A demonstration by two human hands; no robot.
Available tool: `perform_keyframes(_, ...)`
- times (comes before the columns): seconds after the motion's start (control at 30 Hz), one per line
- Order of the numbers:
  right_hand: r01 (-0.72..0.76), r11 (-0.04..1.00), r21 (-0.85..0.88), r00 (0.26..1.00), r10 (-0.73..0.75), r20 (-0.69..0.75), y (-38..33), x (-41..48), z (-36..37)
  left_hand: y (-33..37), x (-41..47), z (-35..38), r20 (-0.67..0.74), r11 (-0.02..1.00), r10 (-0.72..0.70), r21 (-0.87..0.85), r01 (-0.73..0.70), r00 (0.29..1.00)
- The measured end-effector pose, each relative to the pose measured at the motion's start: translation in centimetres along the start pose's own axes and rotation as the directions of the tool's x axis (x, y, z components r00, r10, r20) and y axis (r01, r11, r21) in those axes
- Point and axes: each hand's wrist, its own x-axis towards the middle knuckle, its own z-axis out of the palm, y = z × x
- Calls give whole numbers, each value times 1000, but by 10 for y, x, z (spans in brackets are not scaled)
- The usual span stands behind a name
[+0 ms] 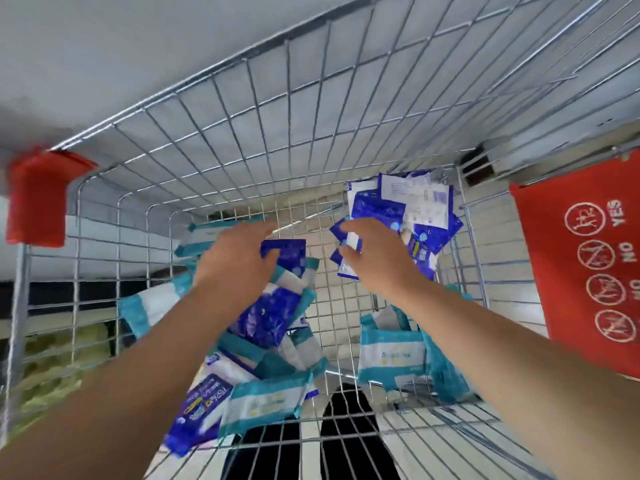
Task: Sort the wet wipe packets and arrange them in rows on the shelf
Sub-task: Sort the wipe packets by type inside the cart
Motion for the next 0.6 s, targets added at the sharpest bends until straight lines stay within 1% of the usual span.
perform_keyframes(0.03,5,1000,1,998,-5,63,-9,4,9,-15,1,-5,27,997,-20,78,18,999)
perform_keyframes(0.07,3,1000,11,991,-4,132,-18,10,19,-27,3,-9,54,992,-45,121,39,998)
perform_keyframes(0.13,-10,1000,24,974,4,229,-30,21,35,-40,8,-12,111,989,-67,140,51,992)
perform_keyframes(0.23,-18,999,46,952,3,305,-38,35,52,-45,19,-5,158,990,-15,139,-7,987)
perform_keyframes(0.33,-68,988,137,961,27,277,-41,39,60,-48,29,1,177,999,2,51,-11,984)
perform_keyframes(0.43,-95,967,235,969,36,243,-43,36,58,-47,31,0,191,998,31,48,-41,981)
perform_keyframes(0.53,-99,935,341,983,38,182,-45,29,45,-44,29,-3,95,996,83,-41,-80,992)
perform_keyframes(0.6,-136,871,473,988,82,132,-42,28,30,-36,30,-6,5,975,137,-176,-133,991)
